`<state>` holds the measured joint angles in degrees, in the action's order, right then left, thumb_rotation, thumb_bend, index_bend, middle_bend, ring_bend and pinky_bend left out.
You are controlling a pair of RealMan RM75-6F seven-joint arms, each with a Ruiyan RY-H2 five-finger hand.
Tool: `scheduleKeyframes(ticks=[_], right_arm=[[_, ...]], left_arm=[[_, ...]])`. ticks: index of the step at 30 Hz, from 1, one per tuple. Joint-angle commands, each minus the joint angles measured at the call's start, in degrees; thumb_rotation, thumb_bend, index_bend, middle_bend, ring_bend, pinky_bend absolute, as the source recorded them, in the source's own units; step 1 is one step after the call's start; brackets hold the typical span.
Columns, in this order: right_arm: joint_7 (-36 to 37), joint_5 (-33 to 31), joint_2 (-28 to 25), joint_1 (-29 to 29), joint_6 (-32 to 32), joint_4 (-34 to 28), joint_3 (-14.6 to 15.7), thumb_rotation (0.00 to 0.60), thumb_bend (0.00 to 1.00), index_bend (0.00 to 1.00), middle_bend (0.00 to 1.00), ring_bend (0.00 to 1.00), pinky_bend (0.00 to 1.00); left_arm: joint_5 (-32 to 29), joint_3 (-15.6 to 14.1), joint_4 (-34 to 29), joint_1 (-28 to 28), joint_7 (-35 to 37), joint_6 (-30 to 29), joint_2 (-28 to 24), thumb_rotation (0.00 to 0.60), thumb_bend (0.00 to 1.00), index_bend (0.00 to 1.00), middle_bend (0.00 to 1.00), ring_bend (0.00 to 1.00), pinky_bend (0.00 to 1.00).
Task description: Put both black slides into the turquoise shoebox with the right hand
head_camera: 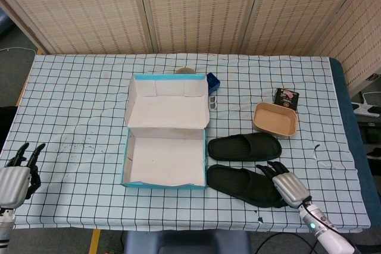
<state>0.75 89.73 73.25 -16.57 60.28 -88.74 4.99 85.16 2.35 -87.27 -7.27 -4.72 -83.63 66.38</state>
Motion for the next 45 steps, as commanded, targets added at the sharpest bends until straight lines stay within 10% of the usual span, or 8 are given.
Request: scheduleKeyframes(ticks=[1,15,32,40,45], right_arm=[[-0.1,-0.1,-0.8,-0.3,-0.4,-1.2,0.3,0.600,0.07,0.00,0.13,0.00,0.06],[0.2,-2.5,-1.8,-1.3,-2.6,-5.1,0.6,0.600,0.07,0.00,0.13,0.00,0.06],[-0.1,-2.8,11.7,-1.1,0.7,7.5,-1.8,0.600,0.02,0.00,0.06,0.00,0.02],[0.2,-0.3,16.9,1.1,8.4,14.5,-2.3,0.600,0.02,0.47,0.41,0.28,0.26],[0.5,1.6,17.2,1.9,11.8,15.7,-2.0,0.600,0.02,0.52,0.44,0.32,0.27]], left_arm=[[-0.2,0.0,-0.3,0.0,0.0,0.3,-0.2,0.600,0.38,0.09,0.00,0.02,0.30],[-0.2,-0.1,-1.0,-0.1,0.0,0.7,-0.6,0.600,0.38,0.10,0.01,0.02,0.30],[0.9,-0.7,-0.9,-0.6,1.3,1.6,-1.0,0.600,0.38,0.12,0.02,0.02,0.31],[0.9,-0.7,-0.9,-0.6,1.6,1.6,-1.0,0.600,0.38,0.13,0.02,0.03,0.31],[1.0,-0.8,-0.9,-0.7,1.2,1.8,-1.0,0.600,0.38,0.13,0.03,0.03,0.31]])
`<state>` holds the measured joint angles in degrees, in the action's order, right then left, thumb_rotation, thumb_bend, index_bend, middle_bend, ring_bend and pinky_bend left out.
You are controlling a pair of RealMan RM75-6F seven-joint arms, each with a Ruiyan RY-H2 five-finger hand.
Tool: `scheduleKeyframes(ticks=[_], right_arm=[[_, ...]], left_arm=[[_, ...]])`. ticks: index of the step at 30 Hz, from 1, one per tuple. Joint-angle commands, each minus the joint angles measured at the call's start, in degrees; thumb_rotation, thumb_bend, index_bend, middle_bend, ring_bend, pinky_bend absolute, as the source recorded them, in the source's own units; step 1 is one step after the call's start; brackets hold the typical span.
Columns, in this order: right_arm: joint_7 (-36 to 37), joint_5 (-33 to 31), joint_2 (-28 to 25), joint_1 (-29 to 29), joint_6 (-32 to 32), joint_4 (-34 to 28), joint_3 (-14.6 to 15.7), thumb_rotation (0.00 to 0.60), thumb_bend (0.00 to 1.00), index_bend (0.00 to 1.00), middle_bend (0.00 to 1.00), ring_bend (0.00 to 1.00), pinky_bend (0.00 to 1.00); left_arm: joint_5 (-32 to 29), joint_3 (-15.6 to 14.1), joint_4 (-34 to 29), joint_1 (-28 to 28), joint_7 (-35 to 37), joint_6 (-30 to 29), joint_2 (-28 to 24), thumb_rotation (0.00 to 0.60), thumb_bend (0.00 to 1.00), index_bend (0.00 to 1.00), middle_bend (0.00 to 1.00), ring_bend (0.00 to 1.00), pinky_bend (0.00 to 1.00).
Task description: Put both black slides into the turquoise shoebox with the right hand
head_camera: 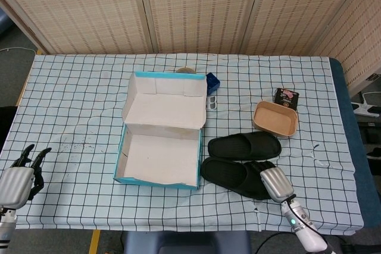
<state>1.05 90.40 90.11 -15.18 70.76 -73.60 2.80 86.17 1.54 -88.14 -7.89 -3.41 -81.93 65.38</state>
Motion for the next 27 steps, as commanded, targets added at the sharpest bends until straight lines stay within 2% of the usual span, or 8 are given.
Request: scheduleKeyframes(ticks=[1,10,17,27], right_arm=[[0.3,1.2,0.2,0.6,1.7,0.7,0.3,0.600,0.02,0.52,0.44,0.32,0.27],[0.4,2.4,-1.0,1.1,3.5,-0.2,0.8,0.600,0.02,0.52,0.44,0.32,0.27],[-2.0,5.7,-4.8,3.7,11.8,-3.0,1.0,0.600,0.07,0.61,0.50,0.38,0.29],[-6.4,5.9,-12.7,6.7,16.7,-11.5,0.7,0.600,0.10,0.66,0.53,0.42,0.33]], left_arm=[[0.0,0.0,0.0,-0.1,-0.1,0.1,0.0,0.600,0.38,0.13,0.03,0.03,0.31],[-0.2,0.0,-0.1,-0.1,-0.3,0.3,0.0,0.600,0.38,0.13,0.03,0.03,0.31],[-0.3,-0.1,-0.3,-0.1,0.0,0.6,-0.2,0.600,0.38,0.13,0.03,0.03,0.31],[-0.8,-0.2,-0.5,-0.2,-0.6,1.1,-0.1,0.600,0.38,0.13,0.03,0.03,0.31]])
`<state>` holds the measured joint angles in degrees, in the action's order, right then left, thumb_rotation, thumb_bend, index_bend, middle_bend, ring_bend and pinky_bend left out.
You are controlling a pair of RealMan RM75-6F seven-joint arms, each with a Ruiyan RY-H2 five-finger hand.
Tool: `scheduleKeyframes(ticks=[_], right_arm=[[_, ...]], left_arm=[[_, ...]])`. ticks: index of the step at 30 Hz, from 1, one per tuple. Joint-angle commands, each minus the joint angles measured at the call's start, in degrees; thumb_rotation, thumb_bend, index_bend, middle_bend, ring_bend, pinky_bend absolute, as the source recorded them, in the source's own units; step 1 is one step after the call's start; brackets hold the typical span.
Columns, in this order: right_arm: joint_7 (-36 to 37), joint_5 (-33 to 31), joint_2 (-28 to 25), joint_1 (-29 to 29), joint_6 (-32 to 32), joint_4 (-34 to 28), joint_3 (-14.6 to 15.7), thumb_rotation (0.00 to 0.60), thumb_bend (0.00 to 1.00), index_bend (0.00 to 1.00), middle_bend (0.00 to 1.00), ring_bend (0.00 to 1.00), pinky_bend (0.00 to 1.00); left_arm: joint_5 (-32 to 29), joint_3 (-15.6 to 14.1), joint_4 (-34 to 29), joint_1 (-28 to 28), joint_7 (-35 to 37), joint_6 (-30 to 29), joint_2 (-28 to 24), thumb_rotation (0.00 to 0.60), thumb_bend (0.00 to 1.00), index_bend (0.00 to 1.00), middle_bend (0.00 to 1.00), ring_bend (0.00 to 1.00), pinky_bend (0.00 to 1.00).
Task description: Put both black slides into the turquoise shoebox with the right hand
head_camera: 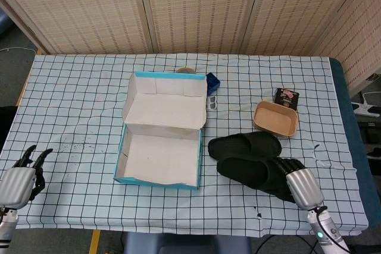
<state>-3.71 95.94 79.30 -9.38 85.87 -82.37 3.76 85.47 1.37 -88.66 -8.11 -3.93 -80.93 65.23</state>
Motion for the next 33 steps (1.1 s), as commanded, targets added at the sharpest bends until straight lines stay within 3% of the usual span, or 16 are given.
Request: scheduleKeyframes(ticks=[1,7,16,26,33], right_arm=[[-1.7,1.0,-2.4,1.0,2.5,-3.9,-0.4,0.600,0.10,0.66,0.53,0.42,0.34],[-1.1,5.0,-4.4,-1.2,2.6,-8.8,-1.5,0.600,0.10,0.67,0.54,0.43,0.36],[-4.4,0.5,-5.7,-11.4,-13.5,-19.8,-6.6,0.600,0.10,0.67,0.54,0.43,0.37],[-8.6,-13.4,-1.0,-24.5,-34.0,-27.3,-12.8,0.600,0.10,0.67,0.54,0.43,0.37],[-18.4,-21.5,6.3,-30.0,-35.3,-25.4,-16.0,0.600,0.10,0.67,0.54,0.43,0.37]], left_arm=[[-0.1,0.0,0.0,0.0,-0.3,0.2,0.1,0.600,0.38,0.13,0.03,0.03,0.31],[-0.4,-0.1,-0.1,-0.2,-0.9,0.7,0.1,0.600,0.38,0.13,0.03,0.03,0.31],[-0.7,-0.1,-0.1,-0.4,-1.5,1.2,0.3,0.600,0.38,0.13,0.04,0.03,0.31],[-1.5,-0.4,-0.7,-0.7,-2.6,2.4,-0.2,0.600,0.39,0.13,0.04,0.03,0.31],[-1.0,-0.4,-0.7,-0.6,-1.9,2.0,-0.5,0.600,0.39,0.13,0.05,0.03,0.31]])
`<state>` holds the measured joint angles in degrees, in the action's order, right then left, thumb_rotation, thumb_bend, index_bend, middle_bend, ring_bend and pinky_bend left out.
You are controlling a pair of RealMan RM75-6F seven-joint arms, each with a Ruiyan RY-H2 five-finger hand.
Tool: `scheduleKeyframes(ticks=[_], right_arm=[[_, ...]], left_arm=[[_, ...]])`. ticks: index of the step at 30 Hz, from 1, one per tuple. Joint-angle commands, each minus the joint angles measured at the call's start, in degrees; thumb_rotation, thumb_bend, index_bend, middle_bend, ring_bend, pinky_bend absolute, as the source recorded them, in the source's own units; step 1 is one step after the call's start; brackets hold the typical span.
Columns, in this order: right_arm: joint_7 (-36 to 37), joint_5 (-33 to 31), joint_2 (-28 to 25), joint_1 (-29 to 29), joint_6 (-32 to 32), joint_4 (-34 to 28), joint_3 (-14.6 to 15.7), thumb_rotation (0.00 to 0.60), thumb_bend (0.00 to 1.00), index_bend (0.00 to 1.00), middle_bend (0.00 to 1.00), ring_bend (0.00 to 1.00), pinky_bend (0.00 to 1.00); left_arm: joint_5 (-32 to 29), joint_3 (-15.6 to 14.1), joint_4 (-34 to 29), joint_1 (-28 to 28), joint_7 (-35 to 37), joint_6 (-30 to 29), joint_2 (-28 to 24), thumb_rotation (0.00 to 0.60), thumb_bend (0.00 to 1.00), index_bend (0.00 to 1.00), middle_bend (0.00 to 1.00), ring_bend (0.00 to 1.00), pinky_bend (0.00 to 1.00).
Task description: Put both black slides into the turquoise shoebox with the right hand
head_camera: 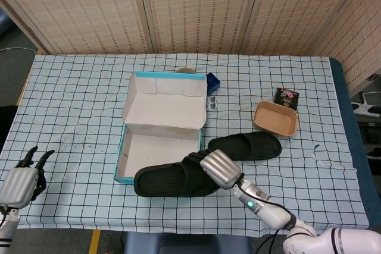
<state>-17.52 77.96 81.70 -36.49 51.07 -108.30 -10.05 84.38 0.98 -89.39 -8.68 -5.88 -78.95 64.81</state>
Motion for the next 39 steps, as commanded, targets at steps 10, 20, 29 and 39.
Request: scheduleKeyframes(ticks=[10,20,29,39], right_arm=[[-13.5,-12.0,9.8,-7.7,3.4,1.6,-5.1,0.600,0.10,0.67,0.54,0.44,0.37],[-13.9,-15.6,16.0,-12.5,3.2,12.4,-6.4,0.600,0.10,0.68,0.54,0.44,0.37],[-9.8,-16.7,18.6,-13.7,0.9,19.5,-4.4,0.600,0.10,0.68,0.54,0.44,0.37],[-7.3,-17.2,19.4,-13.8,0.2,23.1,-2.8,0.600,0.10,0.68,0.54,0.44,0.37]], left_arm=[[-0.2,0.0,0.2,-0.2,0.2,0.5,0.0,0.600,0.39,0.13,0.05,0.03,0.31],[-0.6,0.0,0.2,-0.3,0.0,0.8,0.0,0.600,0.39,0.13,0.05,0.03,0.31],[-0.6,0.0,0.2,-0.3,0.6,0.8,-0.1,0.600,0.38,0.13,0.05,0.03,0.31],[-0.6,-0.1,0.3,-0.5,0.4,1.2,-0.1,0.600,0.38,0.13,0.05,0.03,0.31]])
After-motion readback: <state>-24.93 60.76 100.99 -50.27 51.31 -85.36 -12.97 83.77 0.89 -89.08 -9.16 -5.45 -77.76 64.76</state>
